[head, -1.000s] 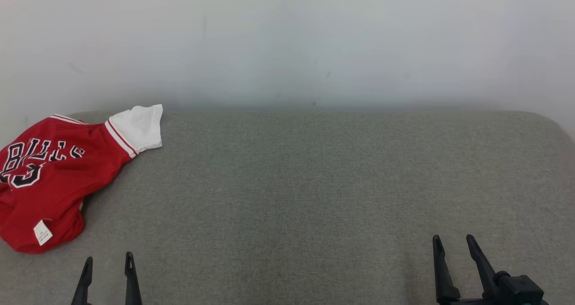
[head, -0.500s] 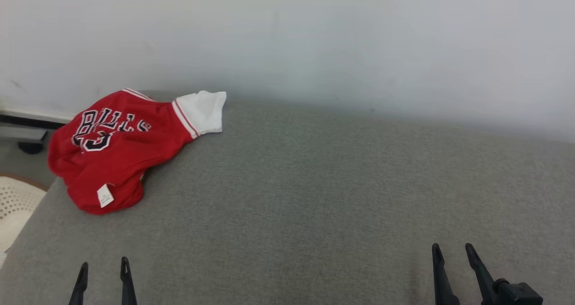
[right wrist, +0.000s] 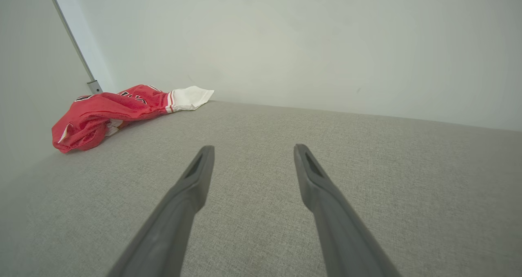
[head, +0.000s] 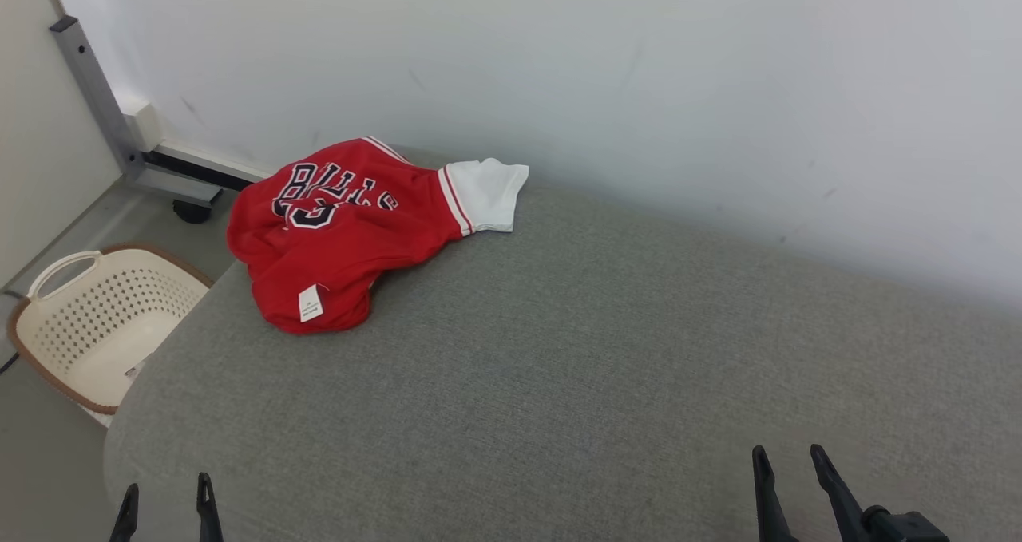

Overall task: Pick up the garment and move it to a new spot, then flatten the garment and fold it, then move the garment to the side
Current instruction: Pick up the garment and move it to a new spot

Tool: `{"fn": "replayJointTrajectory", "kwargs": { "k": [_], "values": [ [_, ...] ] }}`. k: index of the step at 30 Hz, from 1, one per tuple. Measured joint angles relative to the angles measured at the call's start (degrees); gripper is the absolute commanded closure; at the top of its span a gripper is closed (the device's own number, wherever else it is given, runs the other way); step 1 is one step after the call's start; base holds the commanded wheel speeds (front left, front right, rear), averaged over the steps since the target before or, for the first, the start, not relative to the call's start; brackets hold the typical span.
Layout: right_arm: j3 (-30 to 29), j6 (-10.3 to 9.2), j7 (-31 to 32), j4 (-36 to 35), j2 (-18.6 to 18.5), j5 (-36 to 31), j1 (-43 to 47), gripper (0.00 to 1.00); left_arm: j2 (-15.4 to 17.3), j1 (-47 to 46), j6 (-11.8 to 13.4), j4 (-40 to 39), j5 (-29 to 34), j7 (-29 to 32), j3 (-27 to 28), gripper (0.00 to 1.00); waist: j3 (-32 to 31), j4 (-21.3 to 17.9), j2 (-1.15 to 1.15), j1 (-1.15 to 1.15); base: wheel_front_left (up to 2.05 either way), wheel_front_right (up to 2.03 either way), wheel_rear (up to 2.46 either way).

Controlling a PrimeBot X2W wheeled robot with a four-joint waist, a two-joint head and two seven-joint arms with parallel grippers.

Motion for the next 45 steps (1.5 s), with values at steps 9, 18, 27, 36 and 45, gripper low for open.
{"fn": "replayJointTrajectory", "kwargs": {
  "k": [9, 18, 27, 36, 45],
  "values": [
    [1.2, 0.0, 0.0, 0.3, 0.0, 0.0, -0.3, 0.0, -0.1, 0.0, 0.5, -0.3, 0.0, 0.0, 0.9, 0.0, 0.0, 2.4, 0.0, 0.0, 0.0, 0.0, 0.0],
    [1.0, 0.0, 0.0, 0.4, 0.0, 0.0, -0.2, 0.0, -0.2, 0.1, 0.8, 0.0, -0.1, 0.0, 0.9, 0.0, 0.0, 2.3, 0.0, 0.0, 0.0, 0.0, 0.0],
    [1.9, 0.0, 0.0, 0.1, 0.0, -0.1, -0.6, 0.0, 0.7, -4.9, 0.0, 1.9, -1.0, 0.0, 2.1, 0.0, 0.4, -0.3, 0.0, 0.0, 0.0, 0.0, 0.0],
    [4.7, 0.0, 0.0, -0.9, 0.0, -1.0, -5.3, 0.0, 5.0, -20.5, -1.2, 11.6, -3.7, 0.0, 4.5, 0.0, 3.2, -6.9, 0.01, 0.01, 0.0, 0.0, 0.0],
    [6.4, 0.0, 0.0, -2.9, 0.0, -1.0, -10.3, 0.0, 12.6, -37.4, -2.5, 26.3, -5.7, 0.7, 5.1, 0.0, 8.8, -14.7, 0.01, 0.02, 0.0, 0.0, 0.0]
  ]
}}
